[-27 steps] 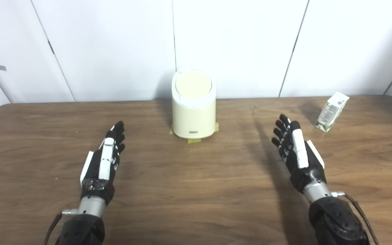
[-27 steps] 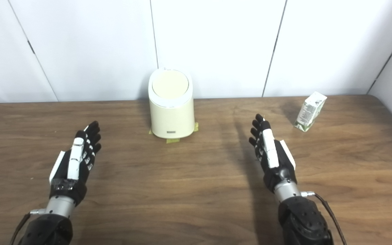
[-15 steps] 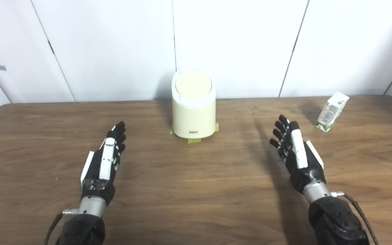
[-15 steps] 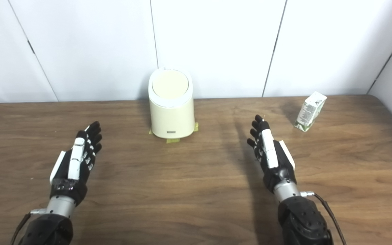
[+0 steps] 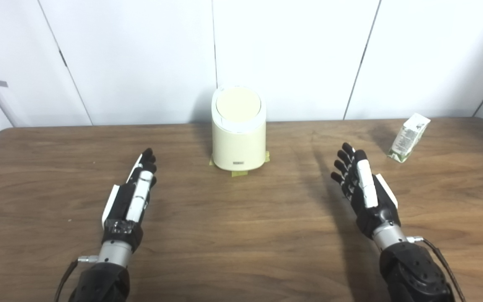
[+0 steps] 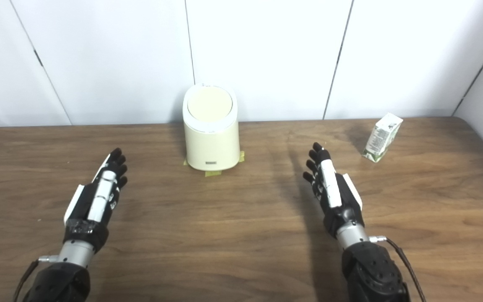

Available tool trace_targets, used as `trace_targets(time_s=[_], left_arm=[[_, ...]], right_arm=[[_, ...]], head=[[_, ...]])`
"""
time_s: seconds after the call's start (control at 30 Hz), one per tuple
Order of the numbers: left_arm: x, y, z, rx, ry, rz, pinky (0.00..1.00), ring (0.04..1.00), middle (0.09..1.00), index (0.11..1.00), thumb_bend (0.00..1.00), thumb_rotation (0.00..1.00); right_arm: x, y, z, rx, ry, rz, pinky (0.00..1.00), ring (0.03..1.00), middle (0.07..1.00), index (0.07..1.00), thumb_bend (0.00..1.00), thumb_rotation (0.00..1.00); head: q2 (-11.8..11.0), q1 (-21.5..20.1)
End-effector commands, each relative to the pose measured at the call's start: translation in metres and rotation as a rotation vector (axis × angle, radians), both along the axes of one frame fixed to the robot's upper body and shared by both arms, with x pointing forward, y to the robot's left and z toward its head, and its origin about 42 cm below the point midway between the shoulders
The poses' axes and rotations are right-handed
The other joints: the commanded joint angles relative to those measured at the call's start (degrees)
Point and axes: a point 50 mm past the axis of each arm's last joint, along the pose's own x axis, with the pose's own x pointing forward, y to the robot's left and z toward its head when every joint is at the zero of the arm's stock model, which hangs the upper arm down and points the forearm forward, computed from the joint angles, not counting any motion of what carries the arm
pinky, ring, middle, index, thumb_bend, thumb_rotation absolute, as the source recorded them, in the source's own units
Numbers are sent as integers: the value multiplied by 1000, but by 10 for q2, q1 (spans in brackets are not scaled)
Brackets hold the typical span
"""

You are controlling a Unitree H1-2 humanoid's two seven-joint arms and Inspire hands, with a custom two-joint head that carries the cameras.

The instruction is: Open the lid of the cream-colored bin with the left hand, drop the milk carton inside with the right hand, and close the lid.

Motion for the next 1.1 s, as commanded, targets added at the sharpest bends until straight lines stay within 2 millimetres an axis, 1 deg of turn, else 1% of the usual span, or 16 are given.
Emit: trace_targets(time_s=[0.0, 0.07, 0.13, 0.2, 0.3, 0.33, 0.4, 0.43, 0.53, 0.57, 0.67, 0.7, 0.8, 0.93, 1.0, 1.07], left_arm=[[9, -3, 26, 45, -85, -13, 963, 988, 981, 995, 561, 591], [16, -2, 39, 136, -79, 0, 907, 959, 962, 979, 605, 555], [26, 1, 53, 246, -78, 10, 920, 937, 937, 953, 699, 591], [37, 3, 69, 326, -106, -4, 913, 929, 932, 953, 719, 595], [58, 4, 97, 429, -159, -45, 799, 894, 925, 953, 754, 555], [66, 4, 108, 466, -169, -55, 790, 888, 924, 951, 757, 531], [81, 3, 125, 508, -175, -72, 807, 899, 938, 954, 767, 399], [91, 2, 135, 531, -173, -85, 810, 901, 940, 955, 768, 391], [116, -2, 162, 582, -158, -98, 845, 926, 952, 966, 809, 271], [123, -4, 170, 594, -154, -103, 848, 929, 952, 964, 817, 249], [144, -14, 192, 625, -144, -136, 839, 930, 952, 960, 827, 210], [150, -18, 199, 632, -143, -151, 857, 938, 954, 959, 824, 178], [166, -30, 215, 684, -132, -188, 857, 937, 950, 957, 824, 139], [185, -50, 230, 778, -126, -216, 823, 915, 943, 949, 823, 101], [194, -61, 235, 878, -129, -211, 804, 908, 938, 945, 825, 117], [205, -73, 239, 984, -131, -203, 764, 887, 919, 923, 843, 180]], right_arm=[[6, 2, 18, -14, -72, 15, 936, 980, 995, 1000, 661, 1000], [5, 3, 18, -20, -72, 18, 924, 975, 993, 1000, 666, 1000], [5, 4, 18, -21, -72, 20, 913, 968, 990, 1000, 670, 1000], [6, 6, 17, -12, -71, 18, 910, 966, 988, 1000, 667, 1000], [6, 6, 16, -7, -71, 15, 898, 964, 984, 999, 658, 1000], [6, 6, 16, -5, -71, 16, 889, 963, 984, 999, 655, 1000], [7, 5, 16, -9, -72, 20, 877, 965, 985, 1000, 657, 1000], [7, 5, 15, -7, -70, 19, 876, 965, 985, 1000, 657, 1000], [8, 6, 13, -9, -69, 19, 862, 958, 978, 1000, 656, 1000], [8, 6, 12, -10, -69, 20, 864, 958, 978, 1000, 654, 1000], [10, 7, 11, -10, -70, 20, 868, 958, 975, 1000, 642, 1000], [10, 7, 10, -11, -71, 18, 865, 954, 972, 1000, 635, 1000], [12, 7, 9, -5, -70, 17, 864, 952, 969, 1000, 633, 1000], [12, 7, 7, -5, -71, 24, 875, 952, 967, 1000, 638, 1000], [12, 8, 6, -4, -70, 23, 875, 949, 965, 1000, 640, 1000], [13, 8, 5, -6, -71, 21, 871, 943, 957, 1000, 633, 1000]], head=[[-4, 3], [-6, 4], [-9, 4], [-12, 6], [-11, 6], [-11, 6], [-11, 6], [-11, 6], [-12, 6], [-13, 6], [-14, 6], [-14, 7], [-15, 7], [-17, 8], [-18, 9], [-19, 9]])
